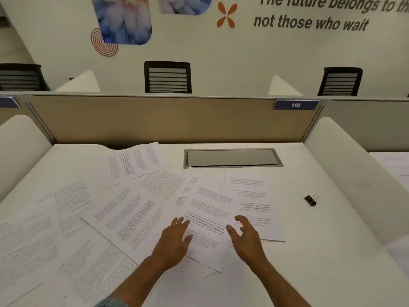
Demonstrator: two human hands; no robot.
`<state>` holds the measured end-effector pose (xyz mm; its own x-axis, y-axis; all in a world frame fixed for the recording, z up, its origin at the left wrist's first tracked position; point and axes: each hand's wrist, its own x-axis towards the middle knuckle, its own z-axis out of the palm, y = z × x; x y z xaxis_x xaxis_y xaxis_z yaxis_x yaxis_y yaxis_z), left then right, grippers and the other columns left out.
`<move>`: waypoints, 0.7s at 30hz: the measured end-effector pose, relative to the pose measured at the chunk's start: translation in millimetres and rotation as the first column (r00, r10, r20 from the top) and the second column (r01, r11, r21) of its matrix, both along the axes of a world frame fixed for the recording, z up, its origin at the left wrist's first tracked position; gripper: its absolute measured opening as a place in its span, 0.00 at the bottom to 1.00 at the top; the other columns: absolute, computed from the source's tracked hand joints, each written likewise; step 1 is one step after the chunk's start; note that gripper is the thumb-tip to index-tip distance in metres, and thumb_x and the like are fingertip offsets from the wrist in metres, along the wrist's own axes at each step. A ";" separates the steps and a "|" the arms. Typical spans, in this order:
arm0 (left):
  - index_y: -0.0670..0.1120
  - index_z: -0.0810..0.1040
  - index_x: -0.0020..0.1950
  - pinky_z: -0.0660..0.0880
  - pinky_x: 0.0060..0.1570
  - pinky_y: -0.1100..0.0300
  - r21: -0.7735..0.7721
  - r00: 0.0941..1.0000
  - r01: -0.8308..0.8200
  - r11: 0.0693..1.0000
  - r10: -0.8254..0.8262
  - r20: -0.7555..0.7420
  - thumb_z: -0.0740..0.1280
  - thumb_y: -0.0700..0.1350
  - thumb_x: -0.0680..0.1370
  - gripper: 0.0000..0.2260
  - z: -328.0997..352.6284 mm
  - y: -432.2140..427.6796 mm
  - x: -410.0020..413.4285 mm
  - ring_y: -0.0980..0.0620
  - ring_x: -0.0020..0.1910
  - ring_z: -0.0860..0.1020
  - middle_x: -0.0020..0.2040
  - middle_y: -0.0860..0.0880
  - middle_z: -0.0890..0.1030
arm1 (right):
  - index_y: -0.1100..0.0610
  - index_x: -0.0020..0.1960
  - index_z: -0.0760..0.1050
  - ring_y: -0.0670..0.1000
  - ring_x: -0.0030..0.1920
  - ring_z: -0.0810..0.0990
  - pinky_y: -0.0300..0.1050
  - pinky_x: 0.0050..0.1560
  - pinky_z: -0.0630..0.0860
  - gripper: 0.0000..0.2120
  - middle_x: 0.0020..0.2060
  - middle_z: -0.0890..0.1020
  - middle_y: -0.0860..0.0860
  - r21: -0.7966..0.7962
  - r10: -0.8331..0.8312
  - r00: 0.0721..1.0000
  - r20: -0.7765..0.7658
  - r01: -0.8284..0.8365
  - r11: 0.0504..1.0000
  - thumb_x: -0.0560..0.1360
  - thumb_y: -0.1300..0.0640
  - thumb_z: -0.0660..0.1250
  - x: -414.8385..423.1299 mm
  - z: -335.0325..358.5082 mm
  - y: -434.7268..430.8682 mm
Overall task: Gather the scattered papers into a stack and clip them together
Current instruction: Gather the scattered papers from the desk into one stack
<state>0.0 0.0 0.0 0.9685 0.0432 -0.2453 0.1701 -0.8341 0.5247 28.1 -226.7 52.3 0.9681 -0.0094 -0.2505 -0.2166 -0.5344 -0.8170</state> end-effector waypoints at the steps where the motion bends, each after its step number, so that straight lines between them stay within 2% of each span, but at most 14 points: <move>1: 0.52 0.54 0.82 0.46 0.80 0.53 -0.018 1.000 0.015 1.000 -0.015 -0.016 0.55 0.56 0.85 0.27 -3.3 -1.4 3.3 0.51 0.83 0.48 0.84 0.52 0.52 | 0.53 0.71 0.70 0.55 0.72 0.73 0.50 0.69 0.73 0.21 0.72 0.75 0.54 0.046 -0.030 0.998 -0.054 0.033 0.998 0.80 0.51 0.67 4.0 -4.7 0.7; 3: 0.52 0.55 0.82 0.47 0.80 0.52 -0.012 0.998 0.016 1.000 -0.017 -0.054 0.55 0.56 0.85 0.26 -8.6 -5.0 10.4 0.50 0.83 0.49 0.84 0.51 0.53 | 0.53 0.71 0.70 0.56 0.69 0.74 0.50 0.65 0.74 0.20 0.72 0.74 0.55 0.126 -0.090 0.980 -0.180 0.114 0.985 0.80 0.51 0.67 11.8 -8.2 1.9; 6: 0.50 0.58 0.82 0.48 0.80 0.51 0.005 0.993 0.008 1.000 -0.008 -0.118 0.55 0.55 0.85 0.26 -14.3 -13.1 16.3 0.49 0.83 0.50 0.84 0.49 0.54 | 0.55 0.72 0.69 0.57 0.66 0.74 0.53 0.64 0.74 0.21 0.72 0.72 0.56 0.180 -0.178 0.929 -0.326 0.245 0.953 0.80 0.54 0.67 26.4 -14.7 1.1; 8: 0.49 0.59 0.81 0.49 0.80 0.51 0.020 0.991 0.002 1.000 0.001 -0.132 0.56 0.55 0.84 0.26 -17.6 -15.2 17.6 0.49 0.83 0.51 0.84 0.49 0.54 | 0.57 0.71 0.69 0.56 0.61 0.74 0.55 0.65 0.74 0.22 0.71 0.73 0.57 0.229 -0.230 0.891 -0.390 0.336 0.913 0.79 0.55 0.69 33.1 -20.3 1.3; 12: 0.50 0.61 0.81 0.50 0.80 0.51 0.034 0.993 -0.033 0.999 0.037 -0.114 0.56 0.55 0.84 0.25 -20.1 -18.3 19.3 0.50 0.83 0.52 0.83 0.50 0.56 | 0.58 0.72 0.67 0.56 0.59 0.74 0.59 0.65 0.76 0.25 0.66 0.75 0.58 0.290 -0.286 0.823 -0.491 0.464 0.837 0.78 0.57 0.71 42.9 -31.7 6.0; 16: 0.50 0.60 0.81 0.49 0.80 0.52 0.053 0.992 -0.039 0.998 0.045 -0.120 0.57 0.55 0.84 0.25 -19.2 -20.6 18.9 0.50 0.83 0.51 0.83 0.50 0.55 | 0.59 0.70 0.70 0.60 0.60 0.80 0.60 0.59 0.78 0.23 0.63 0.80 0.58 0.336 -0.263 0.770 -0.581 0.521 0.785 0.77 0.59 0.71 49.9 -43.3 12.4; 19: 0.51 0.60 0.81 0.49 0.80 0.52 0.066 0.992 -0.036 0.997 0.044 -0.122 0.57 0.56 0.84 0.26 -20.0 -19.7 18.9 0.51 0.83 0.51 0.83 0.51 0.55 | 0.63 0.64 0.74 0.58 0.49 0.85 0.51 0.43 0.84 0.17 0.55 0.84 0.59 0.341 -0.278 0.786 -0.552 0.518 0.785 0.77 0.62 0.71 52.4 -47.1 9.4; 21: 0.51 0.60 0.81 0.49 0.80 0.51 0.066 0.991 -0.036 0.997 0.044 -0.126 0.57 0.56 0.84 0.26 -21.2 -18.0 18.6 0.51 0.83 0.52 0.83 0.51 0.55 | 0.63 0.61 0.76 0.59 0.47 0.86 0.50 0.41 0.84 0.13 0.51 0.86 0.59 0.343 -0.257 0.793 -0.552 0.497 0.797 0.77 0.63 0.70 52.4 -47.2 7.1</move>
<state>18.6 -18.0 -21.2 0.9266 0.1005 -0.3625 0.2662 -0.8560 0.4431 80.5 -219.7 5.0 0.6748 -0.1193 -0.7283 -0.7251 0.0759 -0.6844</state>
